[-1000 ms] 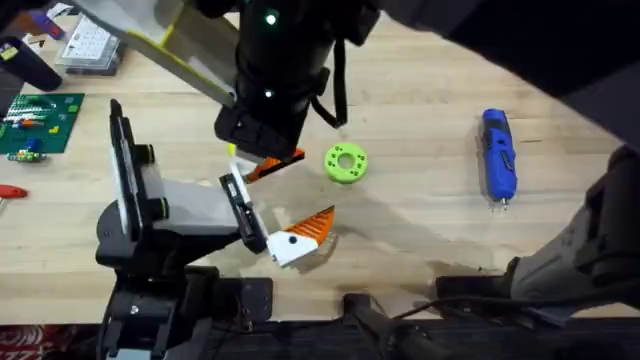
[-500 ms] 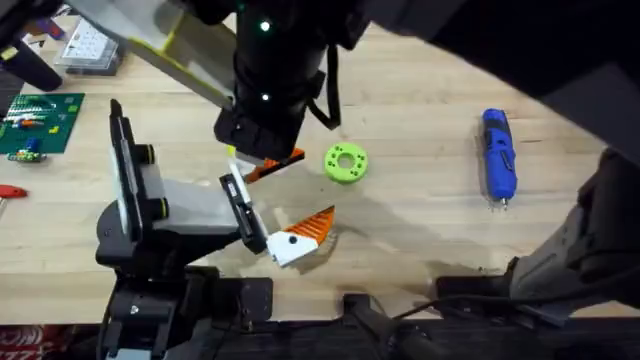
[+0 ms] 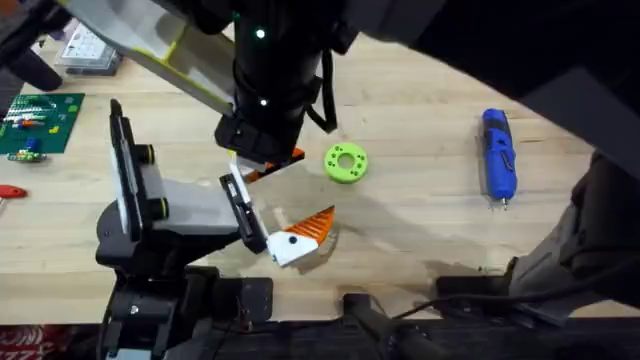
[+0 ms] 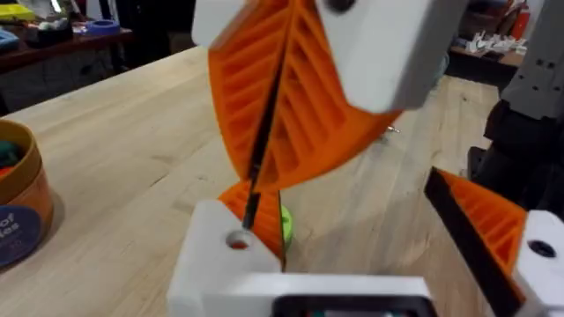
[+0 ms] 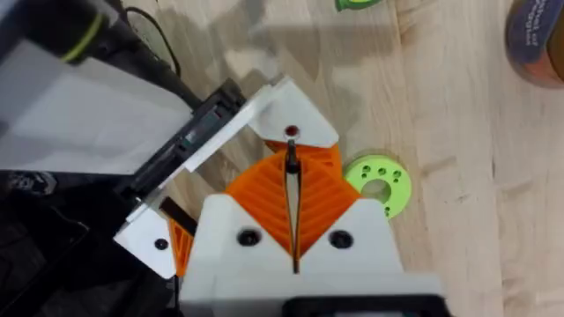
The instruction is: Pick up the gripper from the table and insert it into the empty holder that is missing its gripper. Then pick up a screw, insert it into the mounting hole, and use the screwdriver to tighten it. Finally, clean up the table by picking up the vegetable and placing it into the bucket.
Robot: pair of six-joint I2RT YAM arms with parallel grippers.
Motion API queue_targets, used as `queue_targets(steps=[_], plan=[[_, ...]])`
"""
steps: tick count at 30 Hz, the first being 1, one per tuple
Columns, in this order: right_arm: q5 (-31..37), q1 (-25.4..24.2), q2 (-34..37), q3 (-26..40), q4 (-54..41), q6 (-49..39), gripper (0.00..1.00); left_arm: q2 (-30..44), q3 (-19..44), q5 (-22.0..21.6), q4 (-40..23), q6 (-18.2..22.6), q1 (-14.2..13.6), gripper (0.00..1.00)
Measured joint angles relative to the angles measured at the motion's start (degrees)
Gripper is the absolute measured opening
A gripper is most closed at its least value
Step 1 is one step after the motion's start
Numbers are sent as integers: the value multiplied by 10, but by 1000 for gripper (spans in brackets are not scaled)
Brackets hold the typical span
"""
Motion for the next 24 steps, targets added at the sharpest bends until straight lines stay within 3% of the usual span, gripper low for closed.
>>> queue_targets(steps=[24], plan=[[0,0,0,0,5,0,8,0,0,0,0,0,0,986]])
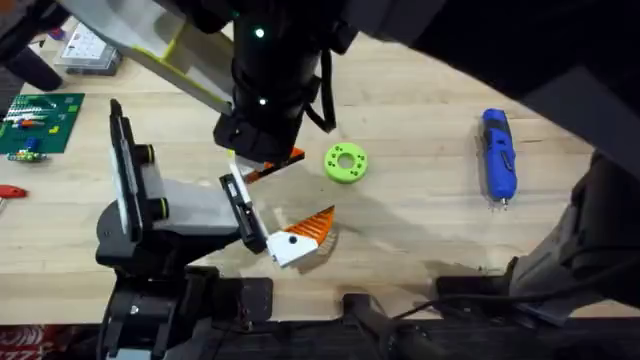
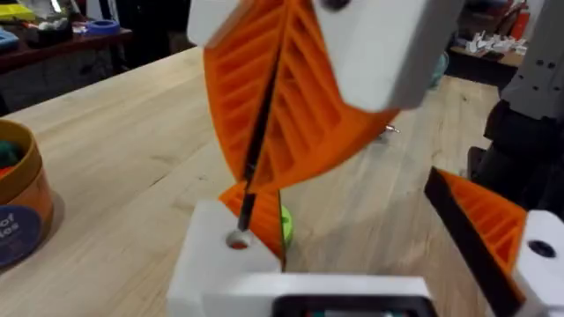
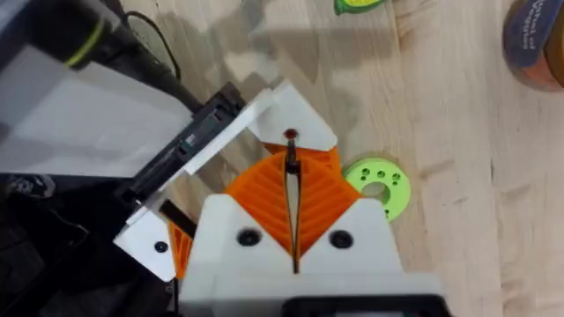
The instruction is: Pick up the gripper from the table and insert it into the empty holder that is missing its gripper. Then pick up a screw, insert it into the mounting hole, and use the screwdriver to tighten it. Finally, clean up the table by picking up the vegetable and placing it into the bucket.
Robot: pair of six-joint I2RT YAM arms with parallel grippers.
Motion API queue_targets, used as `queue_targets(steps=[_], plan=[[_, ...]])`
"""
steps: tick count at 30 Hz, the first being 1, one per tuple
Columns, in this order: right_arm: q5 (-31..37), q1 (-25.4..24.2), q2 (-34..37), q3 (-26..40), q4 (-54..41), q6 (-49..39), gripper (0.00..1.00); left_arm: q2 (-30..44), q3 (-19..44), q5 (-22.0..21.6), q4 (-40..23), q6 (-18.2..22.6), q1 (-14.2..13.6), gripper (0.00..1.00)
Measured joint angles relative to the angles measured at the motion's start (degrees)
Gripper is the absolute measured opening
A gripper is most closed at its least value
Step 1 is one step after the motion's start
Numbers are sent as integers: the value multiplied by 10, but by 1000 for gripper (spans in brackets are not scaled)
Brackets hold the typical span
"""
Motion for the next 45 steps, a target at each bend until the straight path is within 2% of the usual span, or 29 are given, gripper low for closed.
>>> queue_targets(steps=[45], plan=[[-1,0,36,0,2,0,8,0,0,0,0,-9,0,986]])
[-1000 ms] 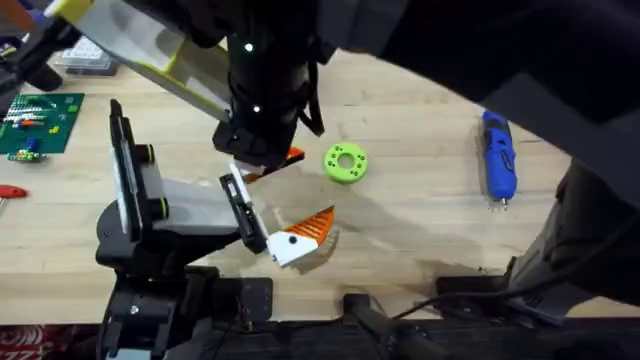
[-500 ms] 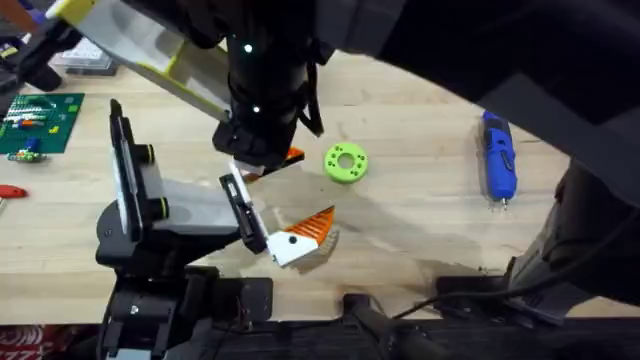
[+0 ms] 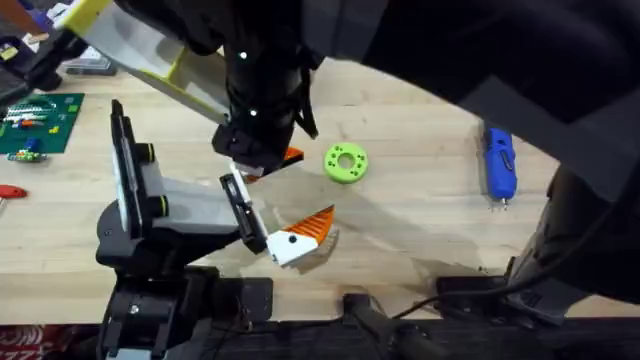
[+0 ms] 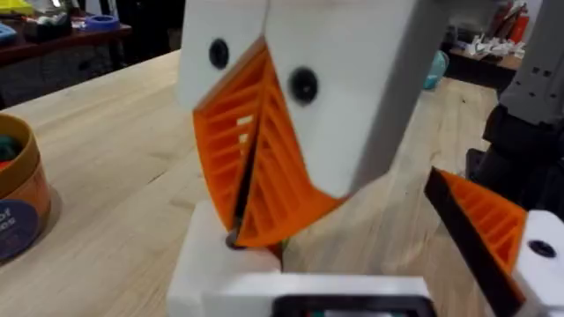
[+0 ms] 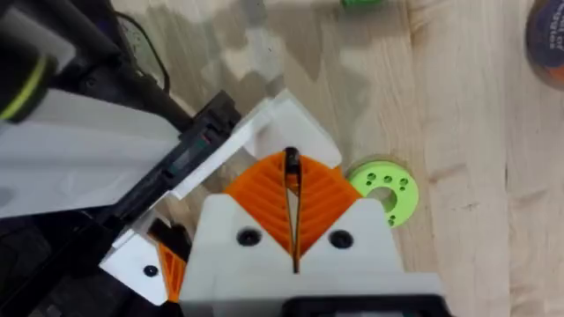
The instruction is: Pick up the gripper from the table and insert it into the empty holder that is missing its gripper. Then pick up a screw, insert it into the mounting hole, and use the screwdriver to tighten it. Finally, clean up the table by picking up the vegetable and placing it into the bucket.
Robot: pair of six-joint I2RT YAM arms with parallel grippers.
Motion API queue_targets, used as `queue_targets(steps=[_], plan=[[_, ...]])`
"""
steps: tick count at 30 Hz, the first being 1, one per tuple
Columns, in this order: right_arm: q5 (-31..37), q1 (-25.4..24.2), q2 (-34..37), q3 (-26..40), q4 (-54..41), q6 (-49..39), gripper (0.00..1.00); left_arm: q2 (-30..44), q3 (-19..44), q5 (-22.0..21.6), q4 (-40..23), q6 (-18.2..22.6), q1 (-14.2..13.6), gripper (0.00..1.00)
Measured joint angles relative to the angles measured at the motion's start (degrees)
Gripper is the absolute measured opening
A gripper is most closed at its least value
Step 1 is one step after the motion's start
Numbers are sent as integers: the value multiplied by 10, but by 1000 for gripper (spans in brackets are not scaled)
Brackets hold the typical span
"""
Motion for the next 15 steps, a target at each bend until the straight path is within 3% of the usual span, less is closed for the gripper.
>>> queue_targets(steps=[15], plan=[[0,0,0,0,0,0,8,0,0,0,0,-3,0,986]])
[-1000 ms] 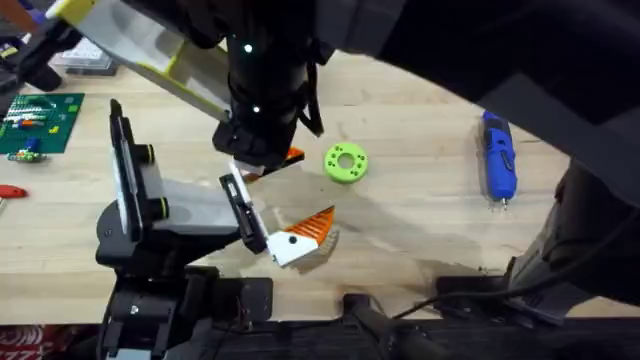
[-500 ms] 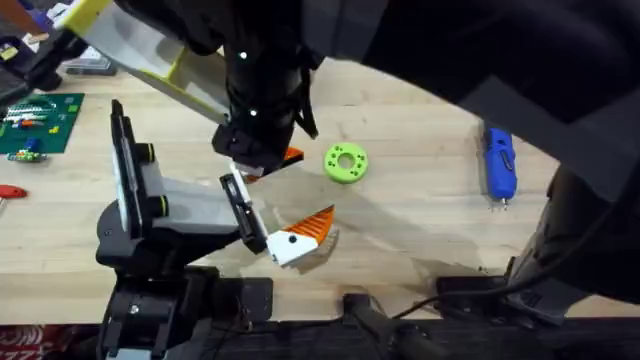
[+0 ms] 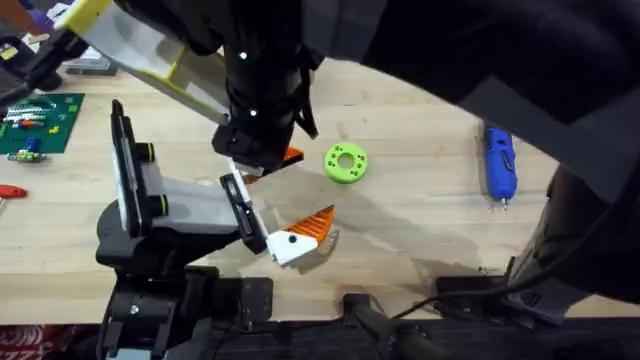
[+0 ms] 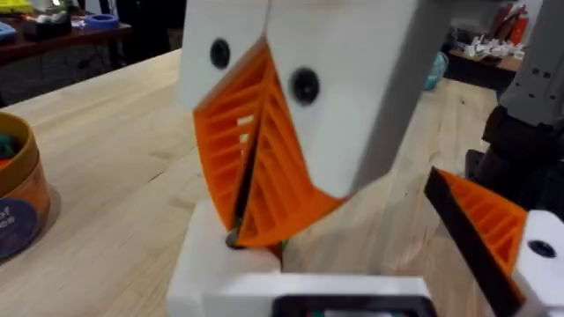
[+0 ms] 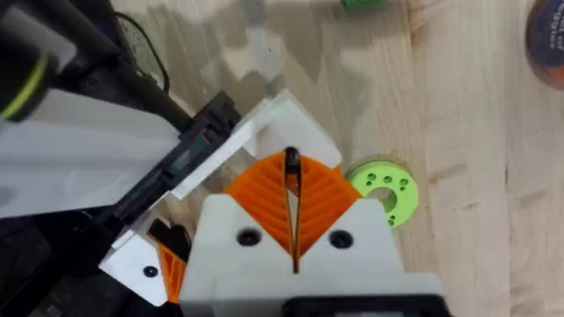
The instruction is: Pick up the gripper from the table and insert it into the empty holder that is missing its gripper. Then pick up a screw, insert it into the mounting hole, and use the screwdriver to tighten it. Finally, clean up the table by picking up the vegetable and placing it into the bucket.
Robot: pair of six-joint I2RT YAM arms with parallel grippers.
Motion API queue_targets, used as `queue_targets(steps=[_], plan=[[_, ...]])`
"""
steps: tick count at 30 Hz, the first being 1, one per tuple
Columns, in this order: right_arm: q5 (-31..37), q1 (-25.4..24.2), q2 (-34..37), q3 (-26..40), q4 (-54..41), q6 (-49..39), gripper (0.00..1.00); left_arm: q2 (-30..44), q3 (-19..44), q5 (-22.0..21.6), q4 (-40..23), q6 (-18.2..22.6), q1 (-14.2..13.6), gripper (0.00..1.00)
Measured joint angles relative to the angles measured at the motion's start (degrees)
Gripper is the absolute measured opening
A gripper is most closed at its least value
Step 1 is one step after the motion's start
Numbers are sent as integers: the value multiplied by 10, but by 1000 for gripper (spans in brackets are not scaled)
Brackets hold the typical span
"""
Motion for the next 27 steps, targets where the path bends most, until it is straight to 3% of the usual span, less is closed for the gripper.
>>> queue_targets(steps=[19,21,25,26,27], plan=[[0,0,0,0,0,0,20,0,0,0,0,0,0,986],[0,0,0,0,-1,1,169,0,0,0,0,0,0,986],[6,-1,0,0,-5,-1,785,0,0,0,0,0,0,986],[11,-4,0,0,-7,-2,911,0,0,0,0,0,0,986],[13,-7,0,0,-7,-3,973,0,0,0,0,0,0,986]])
